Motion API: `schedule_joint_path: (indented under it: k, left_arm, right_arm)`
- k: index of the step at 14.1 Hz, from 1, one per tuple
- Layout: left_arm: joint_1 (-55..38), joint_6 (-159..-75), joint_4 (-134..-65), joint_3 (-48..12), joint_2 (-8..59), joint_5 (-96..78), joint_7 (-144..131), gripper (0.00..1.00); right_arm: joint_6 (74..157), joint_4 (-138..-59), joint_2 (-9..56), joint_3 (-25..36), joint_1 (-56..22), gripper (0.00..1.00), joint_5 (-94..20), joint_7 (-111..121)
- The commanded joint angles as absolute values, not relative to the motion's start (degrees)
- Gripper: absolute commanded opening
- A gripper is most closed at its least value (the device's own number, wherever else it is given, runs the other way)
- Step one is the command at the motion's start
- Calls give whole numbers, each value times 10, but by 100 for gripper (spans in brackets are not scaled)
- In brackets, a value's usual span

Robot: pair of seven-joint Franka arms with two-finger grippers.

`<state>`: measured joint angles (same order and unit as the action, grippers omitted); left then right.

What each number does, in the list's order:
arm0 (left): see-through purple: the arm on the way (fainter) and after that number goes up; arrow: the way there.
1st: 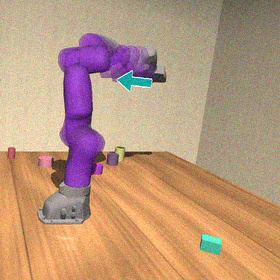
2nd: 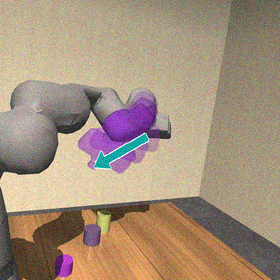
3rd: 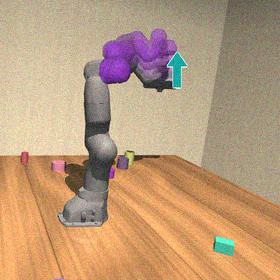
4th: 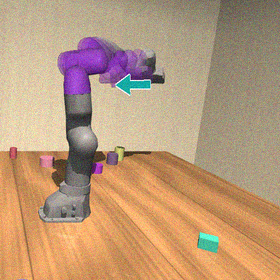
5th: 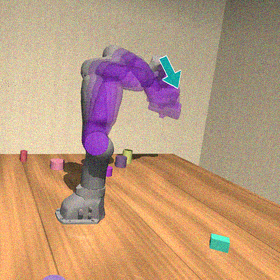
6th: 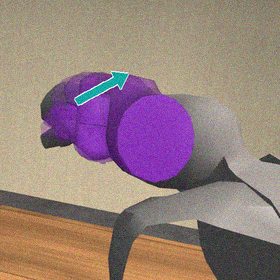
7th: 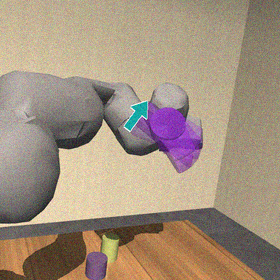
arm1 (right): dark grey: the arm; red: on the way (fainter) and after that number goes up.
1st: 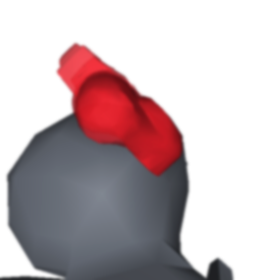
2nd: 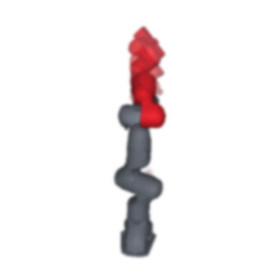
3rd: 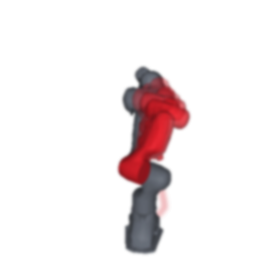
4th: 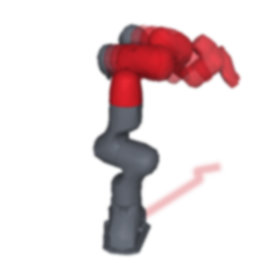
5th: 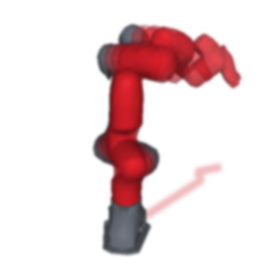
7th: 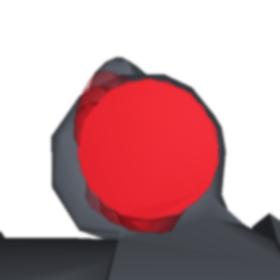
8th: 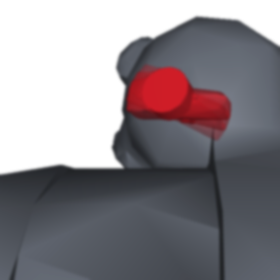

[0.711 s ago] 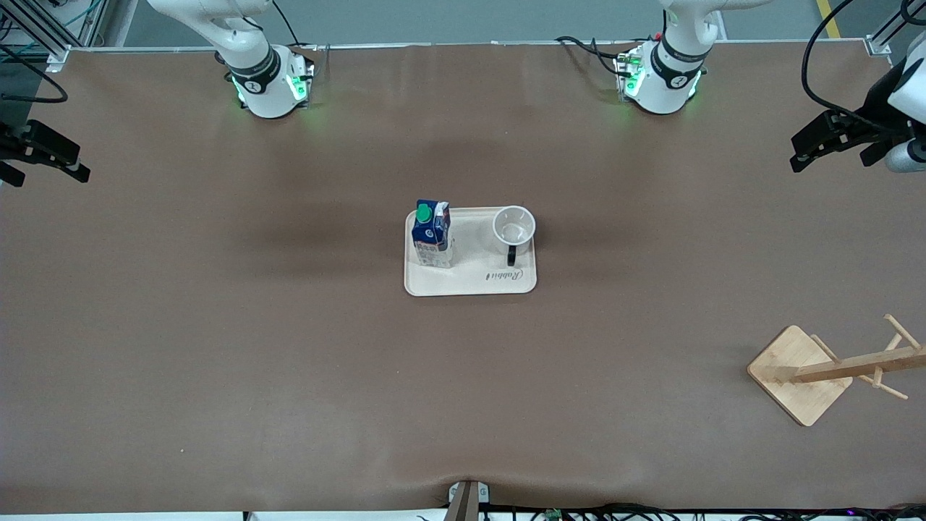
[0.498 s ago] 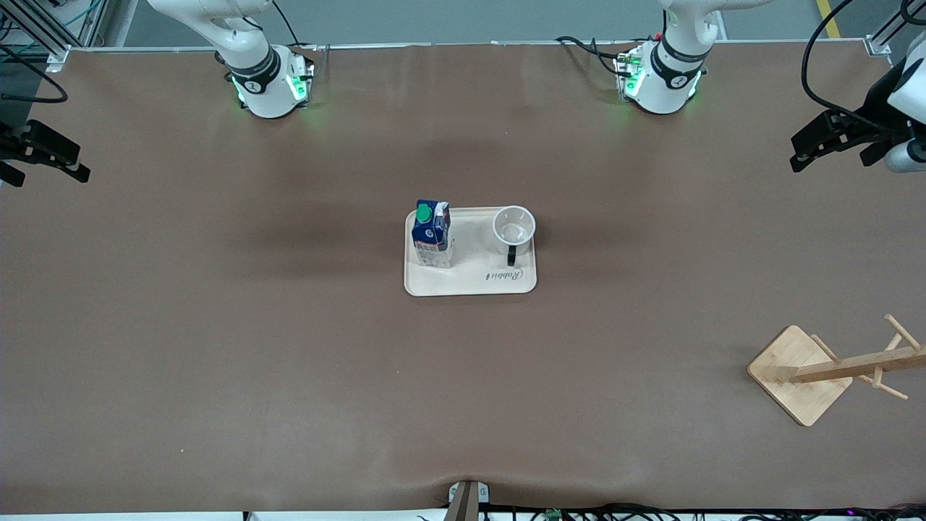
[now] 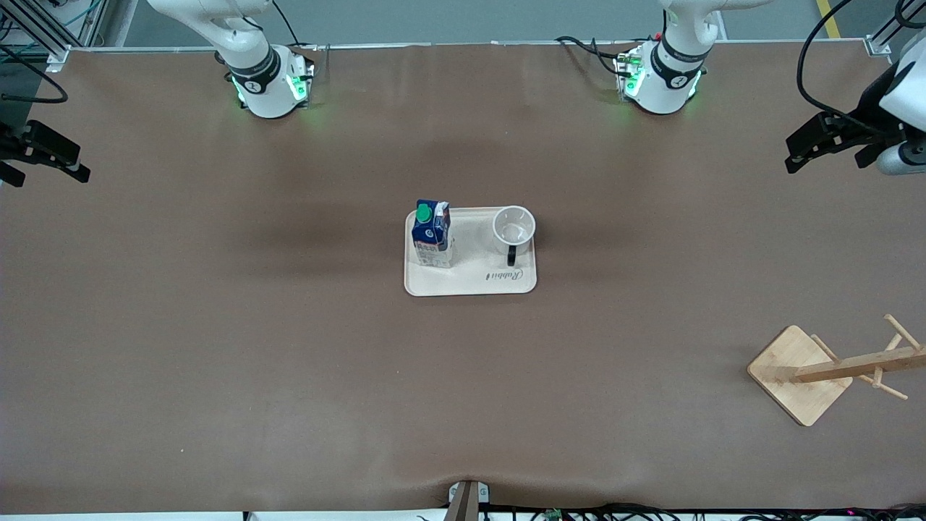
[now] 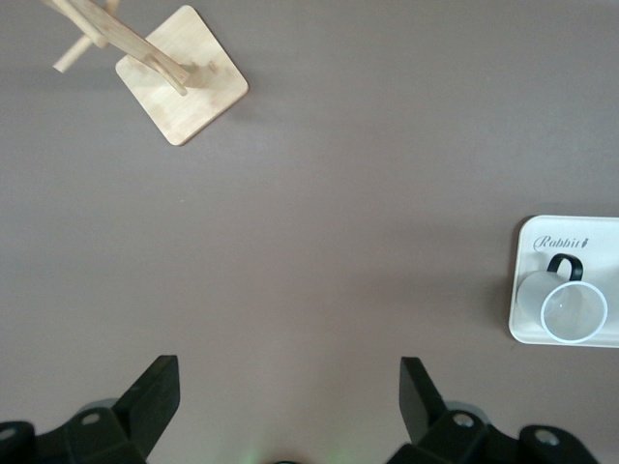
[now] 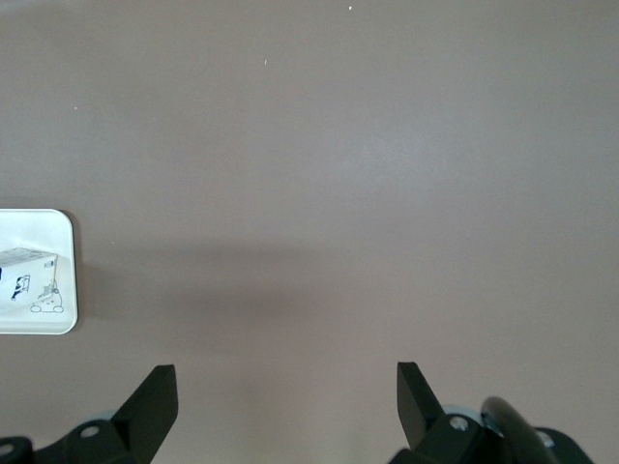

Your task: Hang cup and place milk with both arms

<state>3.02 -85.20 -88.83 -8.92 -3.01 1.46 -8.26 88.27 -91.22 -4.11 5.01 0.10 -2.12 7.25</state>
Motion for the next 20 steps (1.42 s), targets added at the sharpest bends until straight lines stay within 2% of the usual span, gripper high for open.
schedule_joint_path:
  k: [1,7,10,15,20]
  left_arm:
    - [25,-845,-899,-104,-25,14,-86,100]
    - [18,-869,-943,-182,-11,12,-134,100]
    - [16,-936,-990,-220,-7,12,-181,100]
    - [16,-993,-1023,-299,35,17,-261,100]
    - [10,-1104,-1106,-333,53,18,-322,100]
  right_arm:
    - [878,-907,-40,50,1,100,-19,77]
    - [876,-907,-40,50,1,100,-19,77]
    - [876,-907,-39,50,2,100,-19,73]
    - [876,-907,-38,50,2,100,-19,73]
    - [876,-907,-38,50,3,100,-19,73]
